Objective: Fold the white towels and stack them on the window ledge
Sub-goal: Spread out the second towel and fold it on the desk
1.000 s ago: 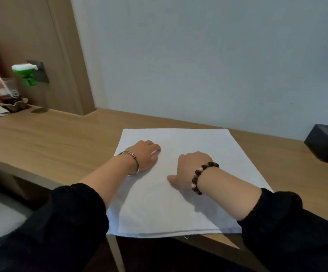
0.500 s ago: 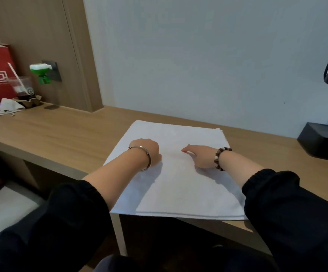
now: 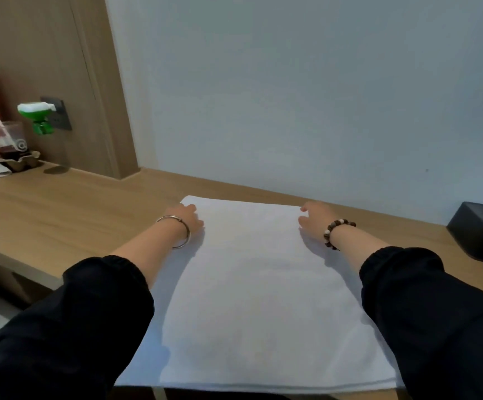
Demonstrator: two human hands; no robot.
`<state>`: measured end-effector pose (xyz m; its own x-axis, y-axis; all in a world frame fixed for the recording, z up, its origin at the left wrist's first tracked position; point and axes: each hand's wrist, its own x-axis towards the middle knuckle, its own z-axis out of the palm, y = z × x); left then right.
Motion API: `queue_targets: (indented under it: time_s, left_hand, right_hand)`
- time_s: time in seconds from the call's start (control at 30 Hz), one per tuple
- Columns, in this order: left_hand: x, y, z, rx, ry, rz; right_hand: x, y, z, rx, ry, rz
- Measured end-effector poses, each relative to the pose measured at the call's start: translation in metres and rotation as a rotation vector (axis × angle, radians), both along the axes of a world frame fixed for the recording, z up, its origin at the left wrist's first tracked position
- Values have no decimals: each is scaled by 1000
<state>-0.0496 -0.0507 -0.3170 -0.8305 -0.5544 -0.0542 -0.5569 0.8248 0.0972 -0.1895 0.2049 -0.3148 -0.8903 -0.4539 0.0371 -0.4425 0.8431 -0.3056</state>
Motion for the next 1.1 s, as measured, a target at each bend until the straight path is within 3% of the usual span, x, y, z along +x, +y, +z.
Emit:
queue_targets:
  time_s: [0.17, 0.3, 0.47, 0.57, 0.73, 0.93, 1.1]
  left_hand:
    - [-26, -46, -12, 23, 78, 142]
    - [-53, -65, -5, 71, 118, 131]
    - [-72, -75, 5, 262, 127, 230]
    - [-71, -75, 16, 326, 340, 268]
    - [-57, -60, 62, 167, 877, 204]
    - [-2, -38, 60, 263, 1073, 166]
    - [71, 5, 25, 652, 1157, 145]
  right_hand:
    - [-50, -5, -2, 171, -9, -81]
    - [-79, -9, 3, 218, -97, -71]
    - [-90, -11, 20, 519, -97, -63]
    - [-90, -14, 26, 311, 67, -177]
    - [-71, -17, 83, -140, 433, -282]
    - [-29, 17, 85, -520, 429, -299]
    - [16, 59, 40, -886, 339, -294]
